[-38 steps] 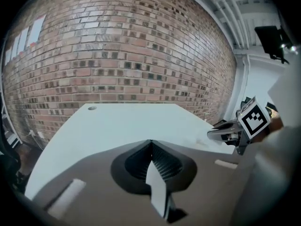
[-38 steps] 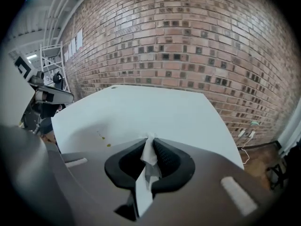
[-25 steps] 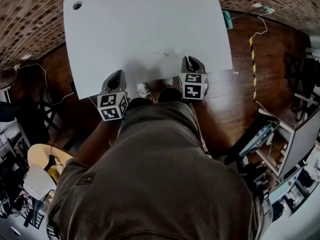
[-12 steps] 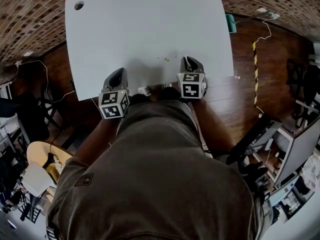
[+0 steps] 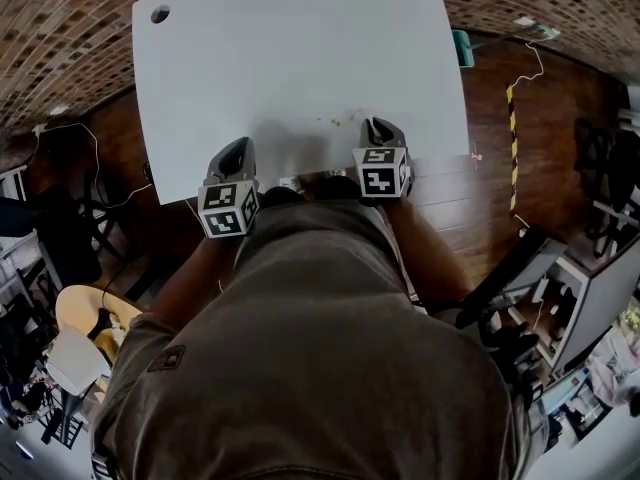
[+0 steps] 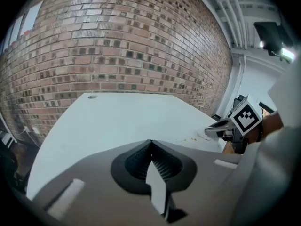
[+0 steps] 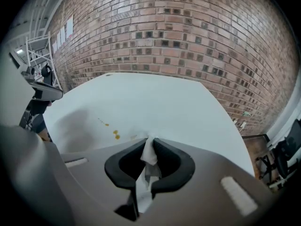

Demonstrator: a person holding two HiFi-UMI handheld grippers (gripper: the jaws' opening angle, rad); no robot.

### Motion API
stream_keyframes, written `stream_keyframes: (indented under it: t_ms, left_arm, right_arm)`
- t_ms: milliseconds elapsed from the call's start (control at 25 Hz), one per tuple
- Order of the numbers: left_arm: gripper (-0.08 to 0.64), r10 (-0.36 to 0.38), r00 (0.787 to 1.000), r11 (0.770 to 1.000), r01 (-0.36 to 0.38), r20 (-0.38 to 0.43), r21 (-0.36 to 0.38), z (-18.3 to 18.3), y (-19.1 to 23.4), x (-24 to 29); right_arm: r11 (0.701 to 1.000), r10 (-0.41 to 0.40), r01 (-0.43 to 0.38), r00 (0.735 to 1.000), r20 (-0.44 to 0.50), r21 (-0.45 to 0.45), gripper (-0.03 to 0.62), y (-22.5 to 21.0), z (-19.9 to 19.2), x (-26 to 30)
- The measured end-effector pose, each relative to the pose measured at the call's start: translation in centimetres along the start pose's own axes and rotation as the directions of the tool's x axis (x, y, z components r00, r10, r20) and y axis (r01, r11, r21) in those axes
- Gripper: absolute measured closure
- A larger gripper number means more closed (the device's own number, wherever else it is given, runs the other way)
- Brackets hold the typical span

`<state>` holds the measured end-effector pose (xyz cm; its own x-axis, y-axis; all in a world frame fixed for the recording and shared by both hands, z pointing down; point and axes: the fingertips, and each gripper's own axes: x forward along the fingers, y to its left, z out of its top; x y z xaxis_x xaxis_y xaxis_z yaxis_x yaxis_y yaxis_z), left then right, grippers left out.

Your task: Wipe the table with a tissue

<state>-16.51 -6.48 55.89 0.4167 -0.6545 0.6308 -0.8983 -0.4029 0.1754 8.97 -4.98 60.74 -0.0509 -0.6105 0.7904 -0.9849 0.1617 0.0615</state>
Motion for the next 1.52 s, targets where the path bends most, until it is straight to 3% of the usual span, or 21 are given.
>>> stream_keyframes:
  t_ms: [1520]
  left_arm:
    - [0.558,0.13,0.99,0.99,-0.126,0.057,-0.067,-0.8,6.4,-4.7]
  right_arm:
    - [0.978,0.139,-0.134,0.99,0.016,-0.157,0.549,10.1,3.9,2.6]
